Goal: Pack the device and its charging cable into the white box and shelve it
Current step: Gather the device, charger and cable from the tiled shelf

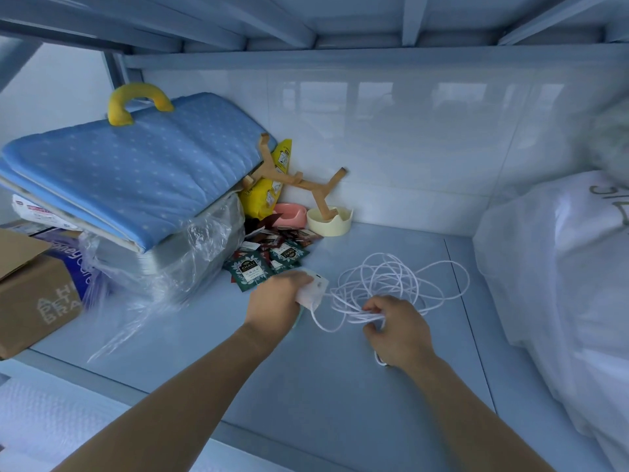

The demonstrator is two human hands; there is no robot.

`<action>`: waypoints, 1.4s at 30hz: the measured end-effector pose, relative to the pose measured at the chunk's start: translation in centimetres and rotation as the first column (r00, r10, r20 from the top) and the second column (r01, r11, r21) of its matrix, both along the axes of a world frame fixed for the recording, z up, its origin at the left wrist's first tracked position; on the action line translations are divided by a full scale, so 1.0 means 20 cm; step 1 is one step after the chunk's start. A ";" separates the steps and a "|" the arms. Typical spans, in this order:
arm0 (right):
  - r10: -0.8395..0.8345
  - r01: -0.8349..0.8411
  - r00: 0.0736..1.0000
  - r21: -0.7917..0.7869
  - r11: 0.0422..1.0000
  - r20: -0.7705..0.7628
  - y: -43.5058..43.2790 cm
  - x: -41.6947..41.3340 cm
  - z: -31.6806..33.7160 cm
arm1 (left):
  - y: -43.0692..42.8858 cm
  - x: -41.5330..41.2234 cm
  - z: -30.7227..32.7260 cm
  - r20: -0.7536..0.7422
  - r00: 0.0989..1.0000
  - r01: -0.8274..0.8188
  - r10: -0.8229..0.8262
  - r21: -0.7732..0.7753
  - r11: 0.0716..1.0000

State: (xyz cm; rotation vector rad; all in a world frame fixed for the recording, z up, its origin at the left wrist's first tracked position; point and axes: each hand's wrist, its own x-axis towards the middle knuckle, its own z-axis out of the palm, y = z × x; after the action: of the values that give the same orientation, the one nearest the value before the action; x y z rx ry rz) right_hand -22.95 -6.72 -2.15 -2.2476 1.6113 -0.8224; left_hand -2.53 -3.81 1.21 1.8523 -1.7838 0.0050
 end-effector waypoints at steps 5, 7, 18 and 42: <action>-0.003 0.003 1.000 -0.004 1.000 0.012 0.00 0.00 -0.01 | 0.00 0.05 0.01 -0.020 1.000 0.007 -0.009 -0.096 0.995; -0.002 0.002 1.000 -0.006 1.000 0.018 0.00 0.00 -0.01 | -0.01 0.05 0.00 -0.033 0.999 0.007 -0.011 -0.109 0.994; 0.038 -0.035 0.996 -0.035 0.999 0.080 0.05 -0.01 -0.02 | -0.04 -0.13 -0.10 0.120 0.906 0.373 -0.406 0.229 0.899; 0.061 -0.057 0.995 0.051 0.997 -0.083 0.02 0.14 -0.01 | -0.02 0.05 -0.14 0.272 0.956 0.007 -0.110 0.354 0.935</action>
State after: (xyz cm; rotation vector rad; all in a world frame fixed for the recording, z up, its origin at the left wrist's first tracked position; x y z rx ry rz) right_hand -20.23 -6.35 -2.41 -2.3127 1.5748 -0.6751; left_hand -1.62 -4.29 -1.55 2.1330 -2.1554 -0.0731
